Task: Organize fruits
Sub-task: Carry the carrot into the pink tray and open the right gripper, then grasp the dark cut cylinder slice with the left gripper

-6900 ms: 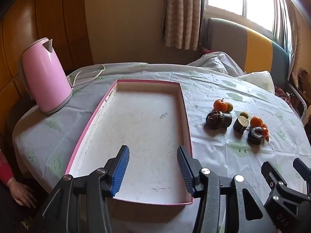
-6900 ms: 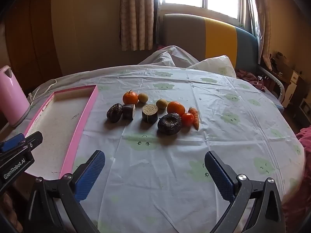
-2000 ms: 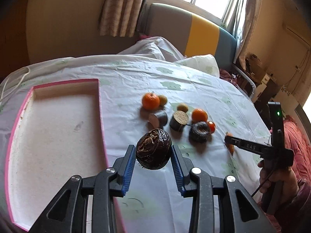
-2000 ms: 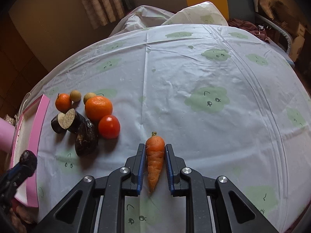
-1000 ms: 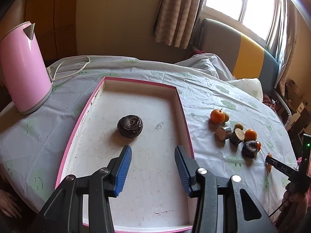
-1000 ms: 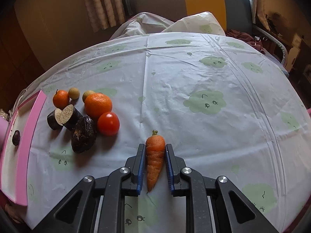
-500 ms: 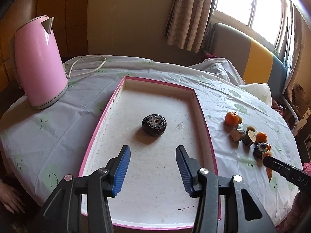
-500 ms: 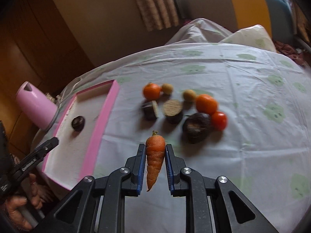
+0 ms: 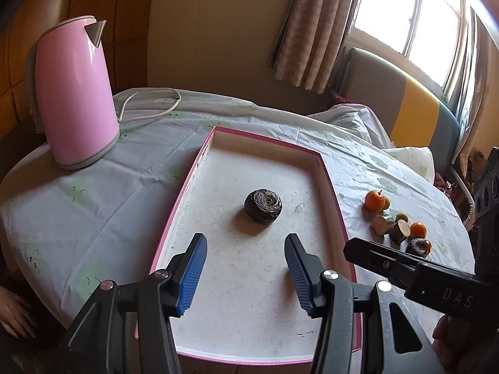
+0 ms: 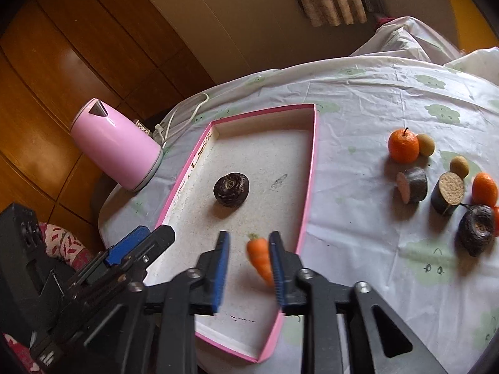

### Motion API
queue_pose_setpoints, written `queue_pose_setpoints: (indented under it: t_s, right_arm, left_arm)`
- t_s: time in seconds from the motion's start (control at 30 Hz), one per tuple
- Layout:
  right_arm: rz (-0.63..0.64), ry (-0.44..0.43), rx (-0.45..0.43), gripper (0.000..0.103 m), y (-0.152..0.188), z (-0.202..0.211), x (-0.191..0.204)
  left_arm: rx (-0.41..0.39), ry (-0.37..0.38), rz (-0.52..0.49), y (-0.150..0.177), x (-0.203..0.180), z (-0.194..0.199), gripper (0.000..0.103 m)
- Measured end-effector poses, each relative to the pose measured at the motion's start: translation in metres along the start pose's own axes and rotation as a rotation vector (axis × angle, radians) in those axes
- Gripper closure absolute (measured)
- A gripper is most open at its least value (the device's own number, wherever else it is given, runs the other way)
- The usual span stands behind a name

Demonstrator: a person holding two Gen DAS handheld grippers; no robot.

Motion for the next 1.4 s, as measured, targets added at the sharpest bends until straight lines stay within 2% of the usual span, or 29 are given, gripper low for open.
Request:
queue_pose_setpoints:
  t_s: [0.23,0.67,0.77,0.87,1.03,1.13,1.4]
  right_arm:
    - [0.021,0.118,-0.037,0.061,0.018,0.014,-0.017]
    - [-0.111,0.254,-0.114,0.058,0.041,0.054,-0.088]
    - [-0.147,0.269,-0.123,0.057,0.046,0.061,-0.104]
    - [-0.184,0.302,-0.134,0.057,0.052,0.07,-0.123]
    - [-0.259,0.336,-0.148,0.057,0.063,0.084,-0.155]
    - [-0.302,0.352,-0.152,0.057,0.071,0.089,-0.172]
    - [-0.35,0.377,-0.162,0.057,0.081,0.097,-0.194]
  left_arm:
    - [0.022,0.014,-0.026,0.006,-0.012,-0.006,0.05]
    - [0.04,0.043,-0.153,0.018,-0.058,-0.006,0.05]
    - [0.047,0.052,-0.175,0.022,-0.068,-0.007,0.049]
    - [0.046,0.07,-0.198,0.024,-0.079,-0.007,0.042]
    - [0.069,0.128,-0.236,0.028,-0.098,-0.006,0.042]
    - [0.081,0.138,-0.259,0.031,-0.109,-0.007,0.042]
    - [0.159,0.203,-0.296,0.031,-0.138,-0.015,0.042]
Point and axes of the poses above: each gripper's, at about its wrist camera, not at the fingertips, and z roughly against the way its jaws point, x to its left, y to its underside, the point moved 9 cm from there along -z, roughly the way its jaws point, and after that the axes turned 13 degrees about x, right-handed, at the moved point
